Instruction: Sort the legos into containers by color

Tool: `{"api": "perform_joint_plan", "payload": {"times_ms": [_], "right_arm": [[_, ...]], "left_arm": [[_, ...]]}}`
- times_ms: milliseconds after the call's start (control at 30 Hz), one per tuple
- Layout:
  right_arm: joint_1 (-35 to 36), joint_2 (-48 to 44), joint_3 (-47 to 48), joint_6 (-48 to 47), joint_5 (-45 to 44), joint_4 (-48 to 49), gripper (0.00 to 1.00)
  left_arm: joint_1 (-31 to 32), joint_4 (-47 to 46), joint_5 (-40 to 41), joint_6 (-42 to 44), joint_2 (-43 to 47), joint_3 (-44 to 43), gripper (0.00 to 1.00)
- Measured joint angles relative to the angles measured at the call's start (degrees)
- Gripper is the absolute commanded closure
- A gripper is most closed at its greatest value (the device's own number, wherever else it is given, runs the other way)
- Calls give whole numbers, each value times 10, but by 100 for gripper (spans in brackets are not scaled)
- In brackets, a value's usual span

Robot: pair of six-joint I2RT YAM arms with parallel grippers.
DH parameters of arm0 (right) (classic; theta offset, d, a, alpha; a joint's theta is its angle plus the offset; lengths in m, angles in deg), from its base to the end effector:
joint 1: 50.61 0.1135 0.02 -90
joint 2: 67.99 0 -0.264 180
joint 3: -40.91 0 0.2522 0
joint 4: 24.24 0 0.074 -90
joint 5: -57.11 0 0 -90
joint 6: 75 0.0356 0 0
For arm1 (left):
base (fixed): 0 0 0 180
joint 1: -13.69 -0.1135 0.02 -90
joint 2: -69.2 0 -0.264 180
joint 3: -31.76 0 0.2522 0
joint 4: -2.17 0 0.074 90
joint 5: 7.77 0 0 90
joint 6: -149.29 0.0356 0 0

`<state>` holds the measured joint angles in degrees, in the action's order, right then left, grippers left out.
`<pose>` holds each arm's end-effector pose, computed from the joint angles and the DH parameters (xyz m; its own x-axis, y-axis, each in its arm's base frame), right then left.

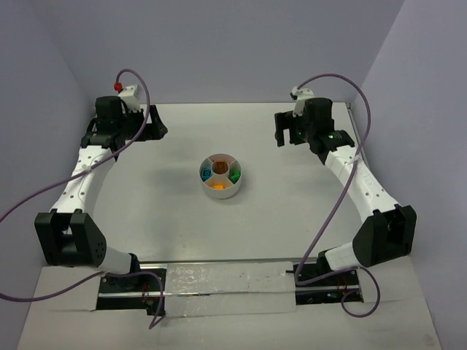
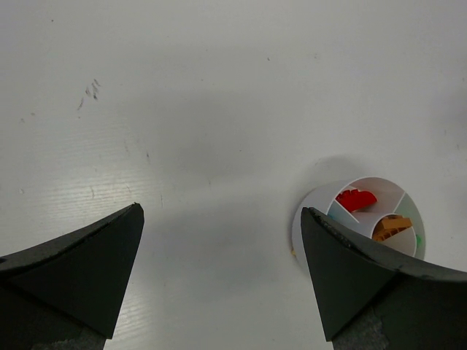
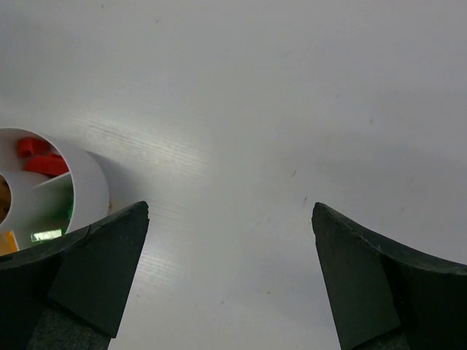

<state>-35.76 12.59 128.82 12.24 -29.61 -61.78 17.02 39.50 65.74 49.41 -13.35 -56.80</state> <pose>0.3103 0.0844 0.3510 -0.4712 -0.1747 -0.8646 -0.3267 0.9450 -0.0129 0.3278 -0.0292 0.3455 -0.5623 -0.1321 -0.8163 0.2043 0.9344 -0.2919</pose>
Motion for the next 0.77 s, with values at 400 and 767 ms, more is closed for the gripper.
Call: {"api": "perform_joint_plan", "payload": {"times_ms": [400, 767], "right_arm": [[-29, 5, -71, 48, 49, -24, 0], [-29, 34, -55, 53, 50, -24, 0]], "left_arm": [[0, 2, 53, 16, -19, 1, 1], [0, 2, 71, 16, -18, 28, 1]]}}
